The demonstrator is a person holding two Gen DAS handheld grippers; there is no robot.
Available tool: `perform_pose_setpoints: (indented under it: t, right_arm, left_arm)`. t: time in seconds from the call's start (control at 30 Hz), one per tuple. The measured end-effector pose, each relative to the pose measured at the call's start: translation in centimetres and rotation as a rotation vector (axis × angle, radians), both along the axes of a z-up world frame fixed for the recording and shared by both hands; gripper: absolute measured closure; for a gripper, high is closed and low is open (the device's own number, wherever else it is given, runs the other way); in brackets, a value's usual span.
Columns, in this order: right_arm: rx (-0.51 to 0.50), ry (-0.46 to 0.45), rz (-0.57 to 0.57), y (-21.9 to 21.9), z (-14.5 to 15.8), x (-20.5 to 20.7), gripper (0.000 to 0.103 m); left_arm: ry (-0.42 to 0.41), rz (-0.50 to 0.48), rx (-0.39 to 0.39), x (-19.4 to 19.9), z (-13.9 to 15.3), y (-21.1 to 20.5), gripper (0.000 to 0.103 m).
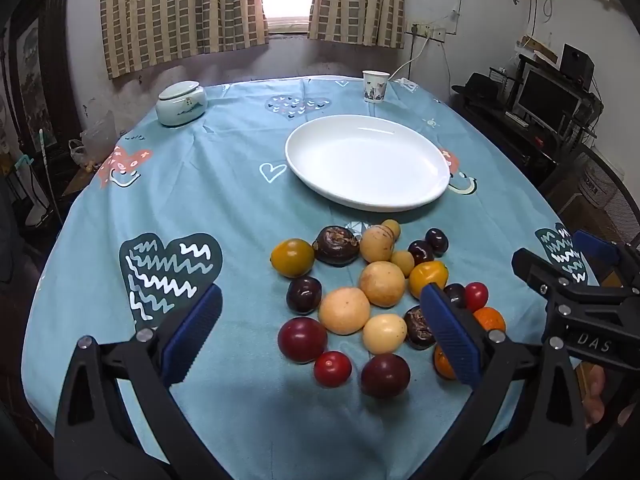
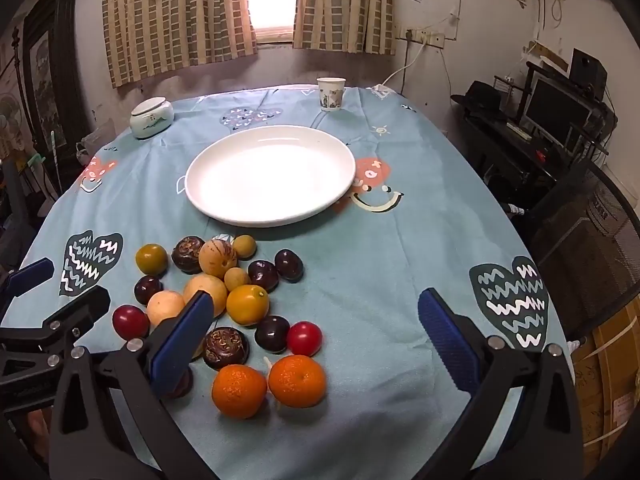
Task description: Organize fruits
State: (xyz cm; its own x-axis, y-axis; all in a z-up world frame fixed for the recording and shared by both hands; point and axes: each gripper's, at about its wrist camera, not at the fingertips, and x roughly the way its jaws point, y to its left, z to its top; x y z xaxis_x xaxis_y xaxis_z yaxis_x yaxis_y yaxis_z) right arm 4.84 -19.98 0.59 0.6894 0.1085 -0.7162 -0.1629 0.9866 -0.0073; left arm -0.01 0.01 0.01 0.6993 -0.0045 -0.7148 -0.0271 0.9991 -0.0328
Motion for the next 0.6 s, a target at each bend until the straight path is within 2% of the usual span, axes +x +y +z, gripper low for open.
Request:
perform_pose_setpoints:
  t: [0.6]
  right_arm:
    - [-0.016,0.006,0.012,0.82,-0.47,-0.71,0.001]
  left_arm:
    - [0.001,0.001,0.001,0.05,-0.04,-0.11,0.002]
